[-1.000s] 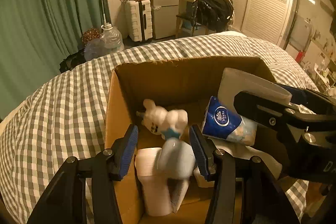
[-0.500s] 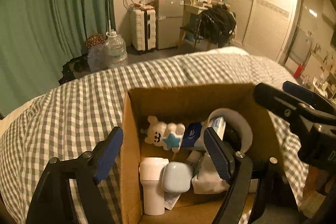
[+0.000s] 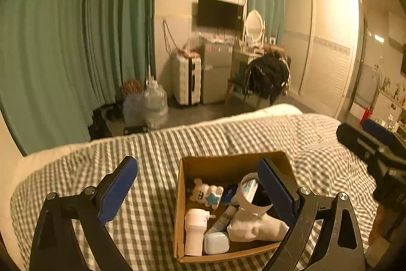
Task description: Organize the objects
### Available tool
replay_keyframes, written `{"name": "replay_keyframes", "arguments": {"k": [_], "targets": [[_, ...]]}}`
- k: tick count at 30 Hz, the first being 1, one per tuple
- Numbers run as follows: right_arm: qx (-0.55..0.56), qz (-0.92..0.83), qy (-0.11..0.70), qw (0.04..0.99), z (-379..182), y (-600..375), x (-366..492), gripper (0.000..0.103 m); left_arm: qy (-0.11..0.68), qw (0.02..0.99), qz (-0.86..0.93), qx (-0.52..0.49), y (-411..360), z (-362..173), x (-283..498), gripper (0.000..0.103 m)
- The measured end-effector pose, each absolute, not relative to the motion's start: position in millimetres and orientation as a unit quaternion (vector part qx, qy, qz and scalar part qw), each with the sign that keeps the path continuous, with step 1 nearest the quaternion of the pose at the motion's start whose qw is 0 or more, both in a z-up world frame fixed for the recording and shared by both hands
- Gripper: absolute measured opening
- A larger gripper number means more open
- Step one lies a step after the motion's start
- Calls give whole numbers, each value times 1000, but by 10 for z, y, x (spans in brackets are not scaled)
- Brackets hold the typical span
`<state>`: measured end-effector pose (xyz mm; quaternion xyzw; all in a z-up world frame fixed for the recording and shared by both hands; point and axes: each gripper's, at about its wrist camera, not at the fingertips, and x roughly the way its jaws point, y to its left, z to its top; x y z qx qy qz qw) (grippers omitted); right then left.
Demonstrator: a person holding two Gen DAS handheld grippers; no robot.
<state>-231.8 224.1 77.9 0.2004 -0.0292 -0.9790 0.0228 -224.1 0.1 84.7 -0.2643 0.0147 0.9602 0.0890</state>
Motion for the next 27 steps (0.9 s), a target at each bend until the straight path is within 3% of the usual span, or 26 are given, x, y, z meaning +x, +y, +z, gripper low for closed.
{"name": "replay_keyframes", "arguments": {"k": [13,27], "targets": [[166,-986,13,10,808,2192,-1692,102,1,80,968,-236,-95,967,-1700,101],[210,-977,26,10,306,2034,-1380,102,43,32,972,-230,-167,446,-1124,102]]}}
